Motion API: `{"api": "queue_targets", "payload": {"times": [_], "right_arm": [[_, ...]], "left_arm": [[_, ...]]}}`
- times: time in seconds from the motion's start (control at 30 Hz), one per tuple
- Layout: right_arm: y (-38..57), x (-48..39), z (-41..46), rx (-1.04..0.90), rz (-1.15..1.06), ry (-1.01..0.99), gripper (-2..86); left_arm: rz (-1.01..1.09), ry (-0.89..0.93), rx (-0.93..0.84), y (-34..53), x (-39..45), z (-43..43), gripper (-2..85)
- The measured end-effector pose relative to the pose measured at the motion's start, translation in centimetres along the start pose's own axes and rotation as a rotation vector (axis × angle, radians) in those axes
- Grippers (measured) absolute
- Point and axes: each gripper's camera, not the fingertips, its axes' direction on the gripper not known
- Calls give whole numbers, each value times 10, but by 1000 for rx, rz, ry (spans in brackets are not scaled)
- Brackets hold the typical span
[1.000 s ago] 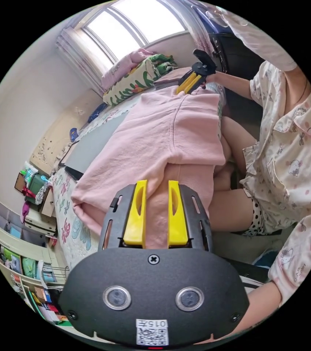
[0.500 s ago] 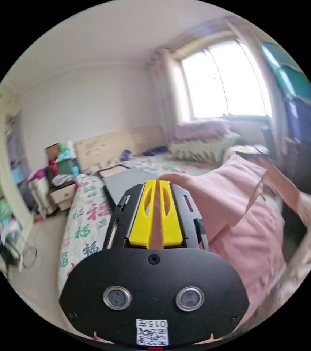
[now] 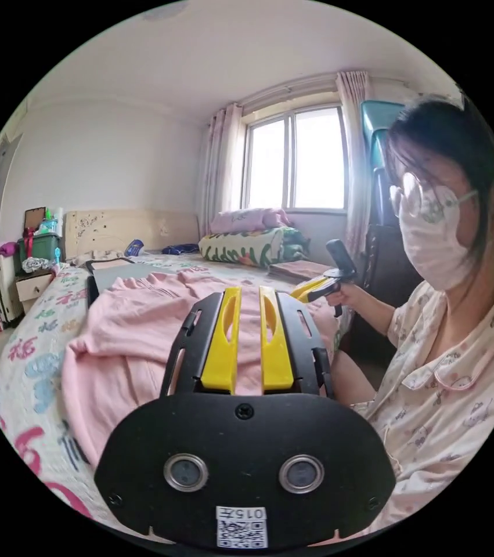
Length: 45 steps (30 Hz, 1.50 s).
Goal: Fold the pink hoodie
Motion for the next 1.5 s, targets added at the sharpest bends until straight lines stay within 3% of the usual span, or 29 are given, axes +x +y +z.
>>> {"api": "queue_targets", "payload": {"times": [0.13,0.3,0.53,0.7,0.9,0.97,1.2,1.3,1.4,1.5], "right_arm": [[52,-30,-10,47,76,65,109],[82,-60,-17,142,74,177,101],[88,-23,-26,158,150,57,89],[93,-15,-46,233,180,39,27],[59,-30,-74,414,102,-234,11],[34,-45,-66,389,36,-326,11],[22,-64,-29,320,-10,-465,21],[37,-69,-26,297,-60,-445,30],[69,-86,-41,253,-281,-420,52],[100,-108,-34,97,-398,-200,79]], "left_arm": [[-99,-11,102,61,29,-10,68],[-91,2,20,85,64,15,92],[13,-40,-54,87,101,40,111],[-2,-95,-58,91,114,51,130],[-104,-248,31,85,126,52,165],[-119,-344,69,79,131,49,167],[-313,-362,246,92,102,16,114],[-276,-388,272,95,101,9,29],[-263,-398,262,94,90,2,15],[-317,-360,261,95,71,-5,10]]}}
